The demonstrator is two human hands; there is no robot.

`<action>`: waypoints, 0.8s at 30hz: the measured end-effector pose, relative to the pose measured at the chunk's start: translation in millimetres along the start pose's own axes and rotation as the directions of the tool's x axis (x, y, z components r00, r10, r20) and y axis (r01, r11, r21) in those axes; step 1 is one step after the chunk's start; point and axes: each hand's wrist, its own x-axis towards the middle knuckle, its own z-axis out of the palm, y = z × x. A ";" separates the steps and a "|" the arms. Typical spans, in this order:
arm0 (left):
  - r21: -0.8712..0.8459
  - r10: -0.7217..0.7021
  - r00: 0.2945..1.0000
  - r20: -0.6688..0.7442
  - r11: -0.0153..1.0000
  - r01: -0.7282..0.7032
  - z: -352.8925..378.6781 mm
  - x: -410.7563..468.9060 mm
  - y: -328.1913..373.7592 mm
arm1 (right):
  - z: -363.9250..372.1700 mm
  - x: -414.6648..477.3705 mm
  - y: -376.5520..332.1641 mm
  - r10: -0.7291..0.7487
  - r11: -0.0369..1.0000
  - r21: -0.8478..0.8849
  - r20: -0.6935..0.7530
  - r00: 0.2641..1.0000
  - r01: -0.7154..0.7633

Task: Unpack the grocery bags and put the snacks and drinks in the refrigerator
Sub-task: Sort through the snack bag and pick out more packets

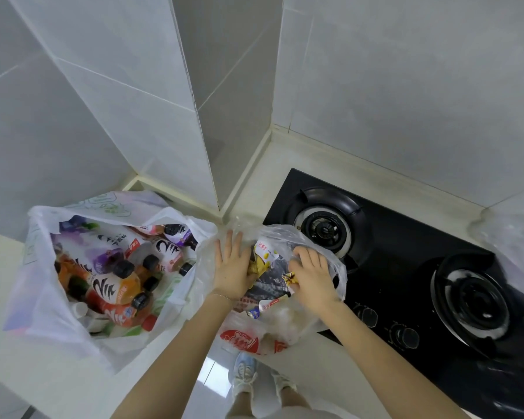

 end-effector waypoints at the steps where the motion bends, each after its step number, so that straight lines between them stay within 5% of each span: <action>1: -0.017 -0.001 0.999 -0.042 1.000 0.000 -0.8 -2.6 1.1 | -2.7 -1.1 0.8 0.005 1.000 0.025 -0.053 0.999 -0.004; 5: -0.103 0.026 0.984 -0.178 0.994 -0.045 -5.0 -20.7 8.3 | -13.9 -7.5 -1.7 0.136 0.969 0.227 -0.147 0.980 -0.101; 12: -0.473 -0.087 0.970 -0.227 0.880 -0.032 -48.2 -56.0 21.2 | -51.4 -14.7 -12.2 0.354 0.729 0.658 -0.128 0.926 -0.188; 18: -0.859 -0.524 0.835 -0.169 0.493 0.136 -91.7 -108.6 43.0 | -88.5 -27.0 -16.5 0.280 0.549 0.828 -0.057 0.958 -0.111; 24: -0.977 -0.784 0.609 -0.122 0.203 0.065 -102.0 -196.9 88.3 | -122.5 -55.8 -23.1 0.179 0.109 0.984 0.118 0.977 -0.139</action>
